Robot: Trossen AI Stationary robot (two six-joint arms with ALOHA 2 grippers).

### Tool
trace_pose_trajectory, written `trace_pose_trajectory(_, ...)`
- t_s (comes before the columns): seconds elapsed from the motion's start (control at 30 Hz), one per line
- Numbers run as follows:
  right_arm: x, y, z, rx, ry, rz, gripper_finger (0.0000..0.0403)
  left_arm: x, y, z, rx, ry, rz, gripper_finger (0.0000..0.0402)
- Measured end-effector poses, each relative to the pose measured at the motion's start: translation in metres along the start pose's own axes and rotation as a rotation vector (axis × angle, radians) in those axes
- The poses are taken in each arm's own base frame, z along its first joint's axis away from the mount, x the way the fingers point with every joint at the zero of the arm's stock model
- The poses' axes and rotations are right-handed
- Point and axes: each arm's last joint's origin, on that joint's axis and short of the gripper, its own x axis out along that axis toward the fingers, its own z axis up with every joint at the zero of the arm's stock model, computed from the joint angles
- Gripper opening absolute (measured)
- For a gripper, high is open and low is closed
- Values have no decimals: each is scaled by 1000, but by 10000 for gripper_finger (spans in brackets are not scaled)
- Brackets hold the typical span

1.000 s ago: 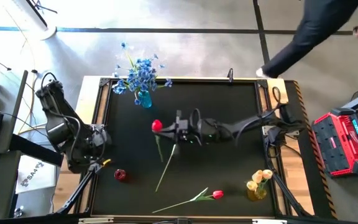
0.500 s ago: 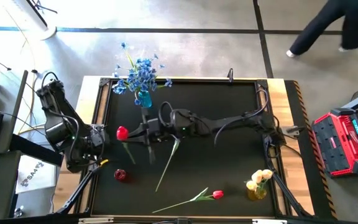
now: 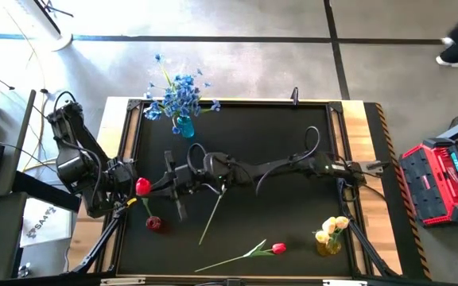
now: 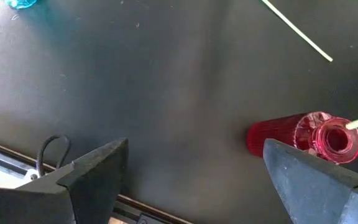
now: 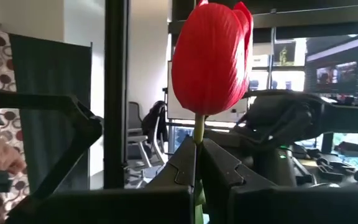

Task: Sort flowers into vase by color
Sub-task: Put the top right red tulip into the red vase

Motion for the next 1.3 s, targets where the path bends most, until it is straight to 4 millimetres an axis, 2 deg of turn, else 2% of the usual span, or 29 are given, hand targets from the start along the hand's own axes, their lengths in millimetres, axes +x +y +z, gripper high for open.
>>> trace_pose_trajectory(0.43, -1, -2, -1, -57, 27, 7, 0, 0, 0, 0, 0, 0, 0, 360)
trace_pose_trajectory(0.67, 0, 1, 9, -75, -75, 12, 0, 0, 0, 0, 0, -1, 0, 360)
trace_pose_trajectory(0.87, 0, 2, 2, -56, -1, 35, 0, 0, 0, 0, 1, -3, 1, 360)
trace_pose_trajectory(1.3, 4, 6, -22, -8, 37, 12, 3, 0, 1, 0, 3, -8, 7, 360)
